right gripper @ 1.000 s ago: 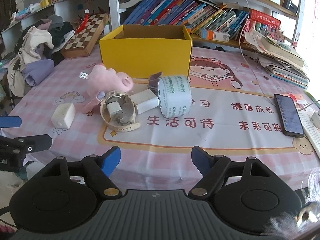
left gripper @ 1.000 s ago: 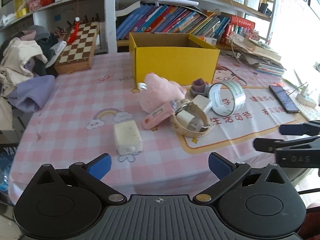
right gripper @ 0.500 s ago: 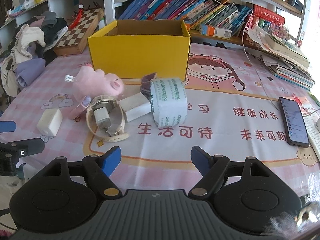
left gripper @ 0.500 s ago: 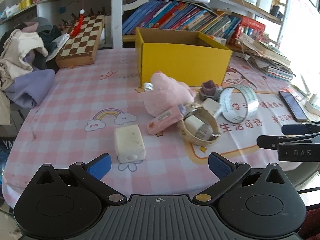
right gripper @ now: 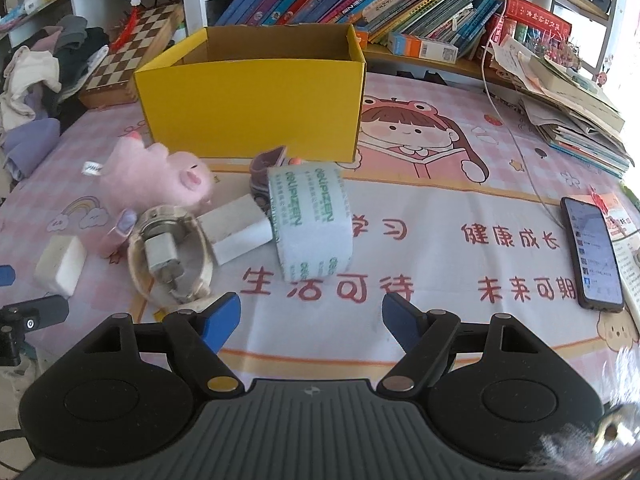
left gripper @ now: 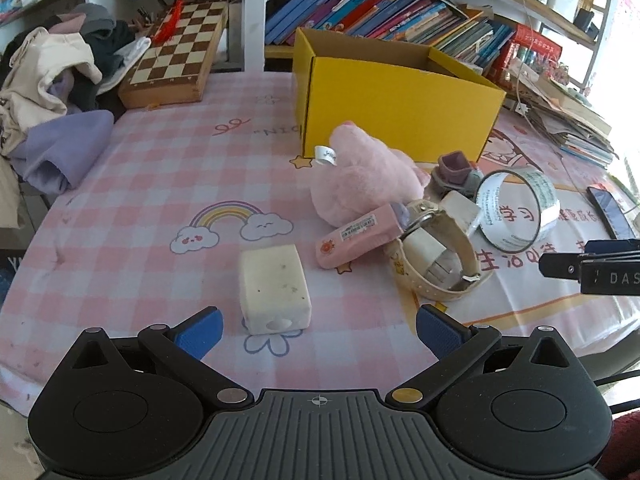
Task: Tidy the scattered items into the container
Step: 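Reach the left tool to the white block while the right tool reaches the tape roll, then close the left tool on the white block while the right tool grips the tape roll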
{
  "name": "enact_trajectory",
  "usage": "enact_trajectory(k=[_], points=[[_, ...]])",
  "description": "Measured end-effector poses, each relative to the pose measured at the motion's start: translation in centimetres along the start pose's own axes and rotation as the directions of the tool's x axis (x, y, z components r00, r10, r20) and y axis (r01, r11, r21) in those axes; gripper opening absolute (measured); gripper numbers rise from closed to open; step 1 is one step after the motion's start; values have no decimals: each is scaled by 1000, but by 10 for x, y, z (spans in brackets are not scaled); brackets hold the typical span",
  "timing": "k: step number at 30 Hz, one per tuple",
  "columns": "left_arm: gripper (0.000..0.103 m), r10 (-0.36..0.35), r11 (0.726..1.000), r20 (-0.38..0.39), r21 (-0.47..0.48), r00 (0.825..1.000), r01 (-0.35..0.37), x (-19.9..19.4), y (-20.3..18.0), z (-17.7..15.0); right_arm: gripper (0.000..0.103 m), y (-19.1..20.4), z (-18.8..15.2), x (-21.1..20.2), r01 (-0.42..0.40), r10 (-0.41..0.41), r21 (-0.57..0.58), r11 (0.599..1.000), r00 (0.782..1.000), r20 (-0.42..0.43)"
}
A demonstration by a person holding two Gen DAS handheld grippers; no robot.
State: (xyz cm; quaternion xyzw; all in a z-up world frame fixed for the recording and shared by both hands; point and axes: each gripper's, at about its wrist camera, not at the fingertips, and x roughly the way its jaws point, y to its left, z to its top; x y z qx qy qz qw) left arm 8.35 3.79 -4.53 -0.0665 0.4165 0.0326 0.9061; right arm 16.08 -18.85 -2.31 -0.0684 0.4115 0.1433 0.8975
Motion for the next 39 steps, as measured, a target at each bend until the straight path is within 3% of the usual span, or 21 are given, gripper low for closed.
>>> enact_trajectory(k=[14, 20, 23, 25, 35, 39], points=[[87, 97, 994, -47, -44, 994, -99, 29, 14, 11, 65, -8, 26, 31, -7, 7, -1, 1000, 1000, -26], [65, 109, 992, -82, -57, 991, -114, 38, 19, 14, 57, -12, 34, 38, -14, 13, -11, 1000, 999, -34], [55, 106, 992, -81, -56, 991, -110, 39, 20, 15, 42, -12, 38, 41, -26, 25, -28, 999, 999, -41], [41, 92, 994, -81, -59, 992, -97, 38, 20, 16, 42, -13, 40, 40, -27, 25, -41, 999, 999, -36], [34, 102, 991, -14, -89, 995, -103, 22, 30, 33, 39, -26, 59, 24, -31, 33, -63, 998, 999, 25], [33, 101, 991, 20, -94, 995, -99, 14, 30, 40, 29, -30, 64, 22, -42, 44, -59, 997, 998, 33]])
